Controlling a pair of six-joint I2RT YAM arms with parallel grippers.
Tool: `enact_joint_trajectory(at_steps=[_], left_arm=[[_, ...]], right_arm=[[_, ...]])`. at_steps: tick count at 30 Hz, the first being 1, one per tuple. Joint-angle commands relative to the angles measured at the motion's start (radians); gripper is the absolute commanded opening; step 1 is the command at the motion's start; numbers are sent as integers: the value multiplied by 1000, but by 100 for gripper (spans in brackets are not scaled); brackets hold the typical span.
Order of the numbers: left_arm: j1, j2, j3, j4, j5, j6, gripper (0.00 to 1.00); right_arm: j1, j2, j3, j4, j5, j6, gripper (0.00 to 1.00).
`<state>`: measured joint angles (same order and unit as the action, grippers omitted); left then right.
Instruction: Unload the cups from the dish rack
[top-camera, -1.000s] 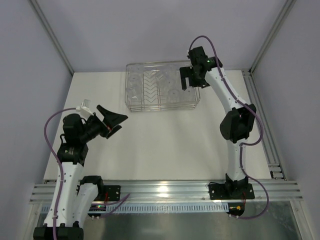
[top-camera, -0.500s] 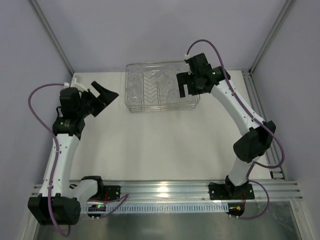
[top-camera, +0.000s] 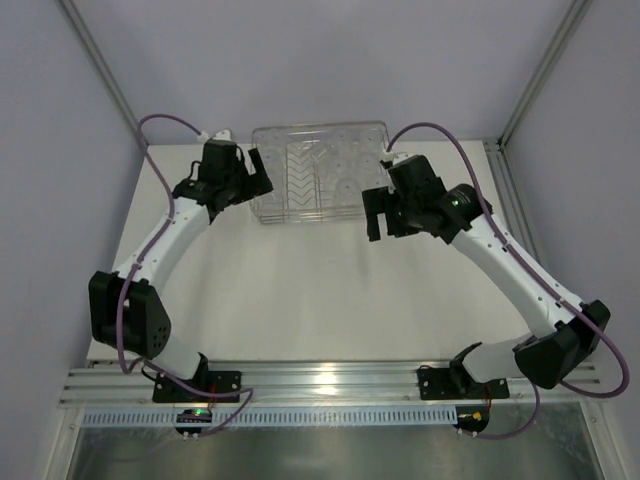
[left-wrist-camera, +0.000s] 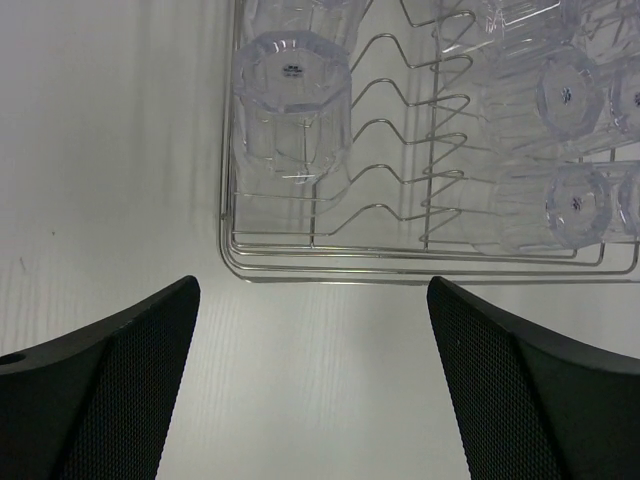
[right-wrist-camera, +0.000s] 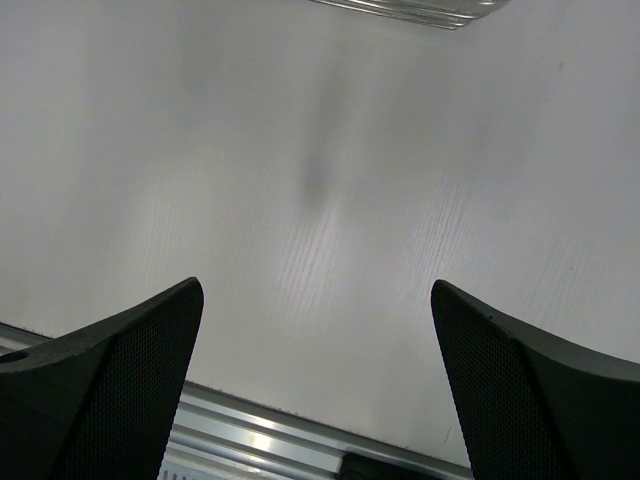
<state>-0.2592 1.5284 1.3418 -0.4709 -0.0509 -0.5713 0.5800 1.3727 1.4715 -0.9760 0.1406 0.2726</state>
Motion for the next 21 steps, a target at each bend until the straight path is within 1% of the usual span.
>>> enact_joint_trajectory(at_steps=[1,4,9,14,21], left_arm=[[-60,41,85,35,-193,39,95],[-74,100,131,37,-282,39,95],[-103,214,224,9,-354,36,95],[-124,327,298,-25,-360,-13,95],[-138,387,312,-14,-397,-67,95]], right_arm=[[12,-101,-81,26,14,54,98],[14,-147,-128,25,19,68,98],[15,-210,-181,20,11,82,98],[15,-216,-191,-3,16,74,98],[14,-224,-215,-4,24,59,98]])
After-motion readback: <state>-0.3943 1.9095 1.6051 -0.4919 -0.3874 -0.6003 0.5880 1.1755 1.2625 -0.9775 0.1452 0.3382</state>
